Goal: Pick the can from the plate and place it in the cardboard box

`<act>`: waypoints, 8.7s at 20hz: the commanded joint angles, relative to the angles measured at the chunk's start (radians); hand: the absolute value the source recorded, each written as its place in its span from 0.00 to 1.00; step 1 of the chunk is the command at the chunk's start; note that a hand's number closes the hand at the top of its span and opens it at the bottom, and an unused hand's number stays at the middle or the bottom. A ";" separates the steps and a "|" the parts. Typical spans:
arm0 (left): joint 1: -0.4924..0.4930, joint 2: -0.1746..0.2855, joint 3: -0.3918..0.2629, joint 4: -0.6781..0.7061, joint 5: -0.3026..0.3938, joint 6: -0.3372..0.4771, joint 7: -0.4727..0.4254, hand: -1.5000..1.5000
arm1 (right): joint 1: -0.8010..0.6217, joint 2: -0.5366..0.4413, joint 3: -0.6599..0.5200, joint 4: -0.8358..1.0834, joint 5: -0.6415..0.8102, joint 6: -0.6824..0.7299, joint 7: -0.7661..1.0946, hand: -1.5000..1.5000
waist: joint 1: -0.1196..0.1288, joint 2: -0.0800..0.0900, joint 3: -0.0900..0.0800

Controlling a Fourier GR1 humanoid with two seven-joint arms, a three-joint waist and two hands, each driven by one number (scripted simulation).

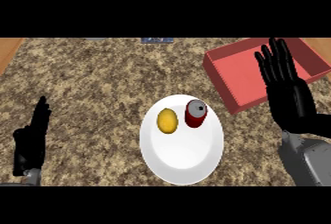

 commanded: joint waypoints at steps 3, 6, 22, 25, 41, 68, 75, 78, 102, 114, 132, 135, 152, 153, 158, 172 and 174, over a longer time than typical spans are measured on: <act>-0.008 0.026 -0.041 0.010 -0.039 -0.045 -0.010 0.50 | 0.262 -0.007 -0.049 -0.076 0.195 -0.165 -0.243 0.00 | -0.084 -0.021 -0.005; 0.017 0.087 -0.045 0.013 -0.058 -0.091 -0.042 0.50 | 0.366 -0.008 -0.156 -0.074 0.279 -0.310 -0.371 0.00 | -0.180 -0.037 -0.003; -0.060 0.065 -0.119 0.021 -0.056 -0.207 -0.068 0.50 | 1.054 0.347 0.094 -0.132 0.771 -0.901 -0.693 0.00 | -0.048 -0.008 -0.012; -0.092 0.047 -0.131 0.057 -0.066 -0.215 -0.071 0.50 | 1.156 0.348 0.236 -0.176 0.900 -0.955 -0.583 0.00 | -0.026 0.003 -0.014; -0.135 0.026 -0.134 0.103 -0.091 -0.231 -0.107 0.50 | 1.536 0.349 0.482 -0.304 1.351 -1.104 -0.120 0.00 | 0.021 0.036 -0.015; -0.170 0.004 -0.142 0.085 -0.100 -0.265 -0.074 0.50 | 1.120 0.349 0.414 -0.422 1.977 -0.576 0.736 0.00 | 0.053 0.018 -0.011; -0.191 -0.030 -0.144 0.177 -0.122 -0.263 -0.110 0.50 | 0.666 0.349 0.428 -0.268 2.102 -0.324 1.126 0.00 | 0.034 0.006 -0.009; -0.155 -0.001 -0.116 0.163 -0.090 -0.307 -0.137 0.50 | 0.472 0.349 0.475 -0.137 2.120 -0.277 1.299 0.00 | 0.038 -0.002 -0.008; -0.155 -0.088 -0.038 0.169 -0.189 -0.324 -0.116 0.50 | -0.073 0.348 0.444 0.427 1.751 -0.431 1.384 1.00 | 0.021 -0.009 -0.006; -0.184 -0.066 0.014 0.181 -0.183 -0.392 -0.089 0.50 | -0.075 0.349 0.378 0.411 2.108 -0.353 1.411 1.00 | 0.007 -0.011 -0.006; -0.242 -0.111 -0.063 0.168 -0.231 -0.396 -0.101 0.50 | -0.771 0.178 -0.236 0.961 1.793 0.077 1.451 1.00 | 0.143 0.037 -0.010; -0.271 -0.132 -0.068 0.157 -0.228 -0.391 -0.086 0.50 | -0.879 0.143 -0.240 1.053 1.852 0.113 1.493 1.00 | 0.149 0.035 -0.011; -0.276 -0.130 -0.034 0.196 -0.229 -0.376 -0.070 0.50 | -1.138 0.035 -0.364 1.267 2.077 0.159 1.669 1.00 | 0.085 0.020 -0.010; -0.259 -0.123 -0.026 0.186 -0.224 -0.374 -0.070 0.50 | -1.128 0.028 -0.374 1.269 2.091 0.171 1.669 1.00 | 0.076 0.011 -0.009; -0.230 -0.114 -0.024 0.186 -0.227 -0.380 -0.088 0.50 | -1.137 -0.011 -0.446 1.283 2.110 0.204 1.669 1.00 | 0.065 0.007 -0.009; -0.193 -0.110 0.021 0.214 -0.212 -0.375 -0.129 0.50 | -0.899 0.040 -0.755 1.207 1.916 -0.027 1.517 0.00 | 0.030 0.000 -0.006; -0.214 -0.105 0.006 0.164 -0.221 -0.384 -0.071 0.50 | -0.830 0.071 -0.730 1.162 1.944 -0.157 1.448 0.00 | 0.031 -0.002 -0.005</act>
